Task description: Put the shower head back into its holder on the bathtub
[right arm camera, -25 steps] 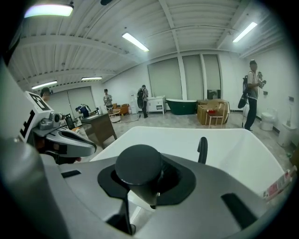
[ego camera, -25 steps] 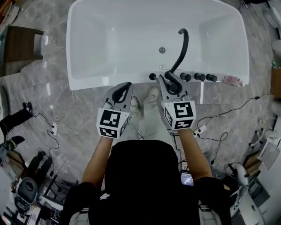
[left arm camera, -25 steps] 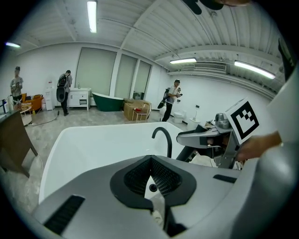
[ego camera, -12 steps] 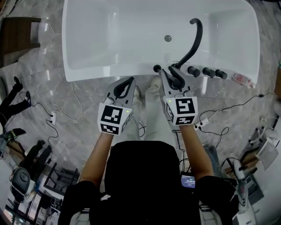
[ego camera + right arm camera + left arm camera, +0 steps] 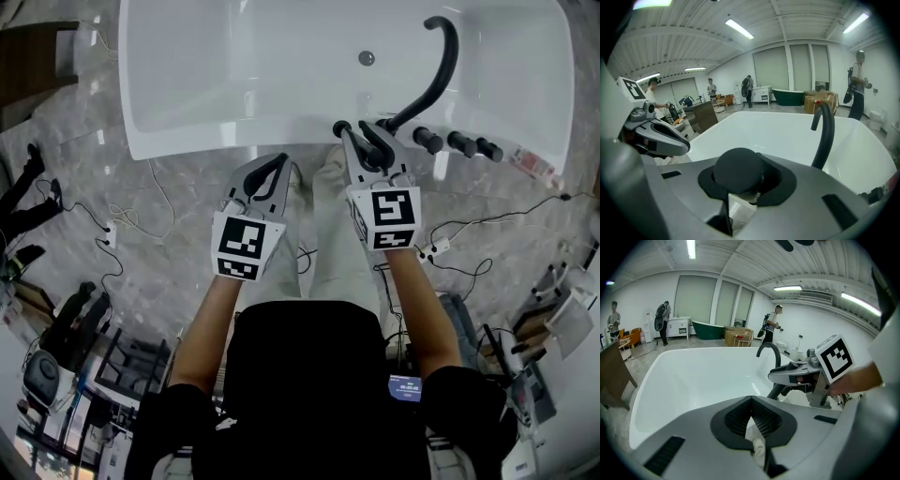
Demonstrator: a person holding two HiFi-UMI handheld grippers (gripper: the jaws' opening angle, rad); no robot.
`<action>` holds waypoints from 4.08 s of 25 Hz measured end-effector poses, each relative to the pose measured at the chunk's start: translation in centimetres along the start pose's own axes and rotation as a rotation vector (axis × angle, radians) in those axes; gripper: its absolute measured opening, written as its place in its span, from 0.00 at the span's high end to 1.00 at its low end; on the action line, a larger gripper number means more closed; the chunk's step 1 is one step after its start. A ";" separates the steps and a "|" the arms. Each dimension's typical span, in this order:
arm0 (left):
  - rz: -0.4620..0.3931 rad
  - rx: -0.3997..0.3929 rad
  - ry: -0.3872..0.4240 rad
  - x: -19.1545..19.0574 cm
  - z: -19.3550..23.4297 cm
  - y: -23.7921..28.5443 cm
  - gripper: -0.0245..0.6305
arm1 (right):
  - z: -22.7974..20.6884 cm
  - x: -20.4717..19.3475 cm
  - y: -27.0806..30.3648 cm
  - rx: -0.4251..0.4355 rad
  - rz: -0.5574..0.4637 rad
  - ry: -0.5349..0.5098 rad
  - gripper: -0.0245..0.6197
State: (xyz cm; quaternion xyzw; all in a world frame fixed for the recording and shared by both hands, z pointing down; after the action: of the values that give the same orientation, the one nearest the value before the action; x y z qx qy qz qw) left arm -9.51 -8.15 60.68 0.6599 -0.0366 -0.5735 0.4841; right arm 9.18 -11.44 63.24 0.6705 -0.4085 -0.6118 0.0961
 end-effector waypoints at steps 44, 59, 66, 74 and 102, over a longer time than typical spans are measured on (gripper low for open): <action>-0.004 -0.025 -0.012 0.3 -0.2 0.0 0.94 | 1.0 -1.7 1.2 0.107 0.082 -0.050 0.75; -0.121 0.000 0.096 7.8 -0.1 -5.7 0.94 | 3.0 5.7 -6.9 0.063 -0.058 -0.039 0.79; -0.202 0.003 0.112 11.8 -0.6 -9.9 0.94 | 4.1 10.5 -12.2 0.019 -0.164 -0.053 0.86; -0.309 0.032 0.129 16.2 -0.8 -14.7 0.94 | 5.2 15.6 -16.9 -0.070 -0.247 -0.129 0.92; -0.615 0.113 0.308 27.9 -1.8 -27.3 0.94 | 10.8 28.8 -26.9 -0.013 -0.604 -0.176 0.93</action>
State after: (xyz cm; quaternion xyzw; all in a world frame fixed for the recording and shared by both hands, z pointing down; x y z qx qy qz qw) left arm -12.44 -9.50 21.74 0.7446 0.2055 -0.5833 0.2512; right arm 8.65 -9.18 22.39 0.7053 -0.1939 -0.6710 -0.1215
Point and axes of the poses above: the fingertips, and each gripper's own axes: y forward along the fingers, z to its left, x out of its top, the point moved 8 cm from there along -y, backward along the fingers, and after that the axes turned 7 degrees about y, right-handed, at the moved point
